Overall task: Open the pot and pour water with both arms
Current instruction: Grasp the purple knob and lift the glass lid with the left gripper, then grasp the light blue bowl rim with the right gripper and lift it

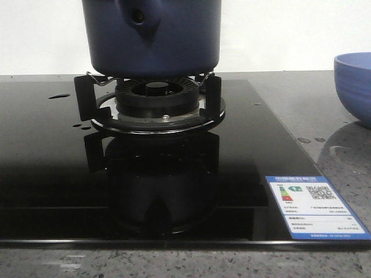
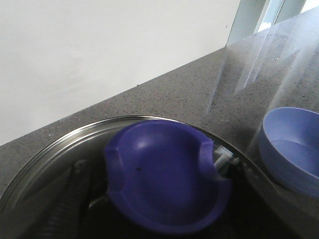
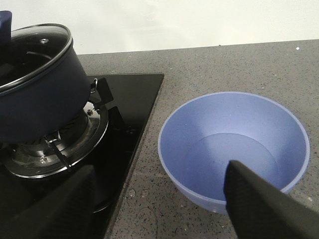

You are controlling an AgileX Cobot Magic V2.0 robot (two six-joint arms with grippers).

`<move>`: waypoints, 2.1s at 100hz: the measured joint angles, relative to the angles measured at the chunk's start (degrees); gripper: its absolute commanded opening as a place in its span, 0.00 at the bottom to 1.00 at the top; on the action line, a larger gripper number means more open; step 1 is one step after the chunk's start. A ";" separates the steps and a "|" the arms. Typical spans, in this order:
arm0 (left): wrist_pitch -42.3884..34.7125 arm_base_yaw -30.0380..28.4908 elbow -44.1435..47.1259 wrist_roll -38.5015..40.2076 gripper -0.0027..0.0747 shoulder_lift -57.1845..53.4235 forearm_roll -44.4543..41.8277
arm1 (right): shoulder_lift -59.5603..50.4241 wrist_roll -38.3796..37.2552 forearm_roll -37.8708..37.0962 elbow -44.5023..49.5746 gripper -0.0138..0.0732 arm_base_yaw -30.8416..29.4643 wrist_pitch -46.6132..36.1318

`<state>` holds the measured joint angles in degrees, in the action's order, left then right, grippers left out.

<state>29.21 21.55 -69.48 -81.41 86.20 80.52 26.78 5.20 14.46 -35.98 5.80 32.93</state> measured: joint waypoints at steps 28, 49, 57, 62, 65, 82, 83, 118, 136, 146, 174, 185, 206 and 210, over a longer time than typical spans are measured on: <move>0.12 0.00 -0.22 -0.58 0.68 0.35 -0.10 | 0.00 0.00 0.00 0.00 0.72 0.00 0.00; 1.23 0.00 -0.22 -0.58 0.55 0.76 -0.10 | 0.00 0.10 0.00 0.00 0.72 0.00 0.00; 1.49 0.00 -0.22 -0.62 0.51 0.76 -0.10 | 0.00 0.10 0.00 0.00 0.72 0.00 0.00; 1.59 0.00 -0.22 -0.62 0.50 0.76 -0.10 | 0.00 0.10 0.00 0.00 0.72 0.00 0.00; 1.59 0.00 -0.22 -0.62 0.50 0.76 -0.10 | 0.00 0.10 0.00 0.00 0.72 0.00 0.00; 1.71 0.00 -0.23 -0.71 0.50 0.76 -0.10 | 0.00 0.10 -0.13 0.00 0.72 0.00 0.00; 1.71 0.00 -0.23 -0.71 0.50 0.76 -0.10 | 0.00 0.10 -0.13 0.00 0.72 0.00 0.00; 0.28 0.00 -3.30 -0.75 0.50 -3.20 -1.94 | 5.80 -2.72 -4.48 -5.42 0.72 0.00 5.39; -0.95 -1.55 -4.07 -0.84 0.50 -6.48 -2.92 | 16.26 -10.13 -14.80 -14.51 0.72 0.00 12.48; -0.95 -4.45 -4.07 -0.84 0.50 -7.65 -2.93 | 22.63 -13.23 -19.36 -20.17 0.72 0.00 17.51; 1.96 -15.33 -4.07 1.82 0.50 -10.23 -3.35 | 39.68 -14.78 -21.64 -29.62 0.72 -6.07 23.12; 4.19 -18.90 -4.07 2.82 0.50 -10.62 -3.63 | 44.51 -14.16 -20.91 -29.90 0.72 -10.12 24.01; 7.50 -22.43 -4.07 3.18 0.50 -10.61 -4.11 | 51.21 -7.97 -11.95 -29.90 0.72 -15.86 24.45; 7.79 -22.77 -4.07 3.18 0.50 -10.61 -4.12 | 52.36 -7.32 -11.46 -29.90 0.71 -16.21 24.45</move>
<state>37.00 -1.21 -73.55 -78.23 75.58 76.40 79.14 -2.12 3.00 -65.88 -10.40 57.38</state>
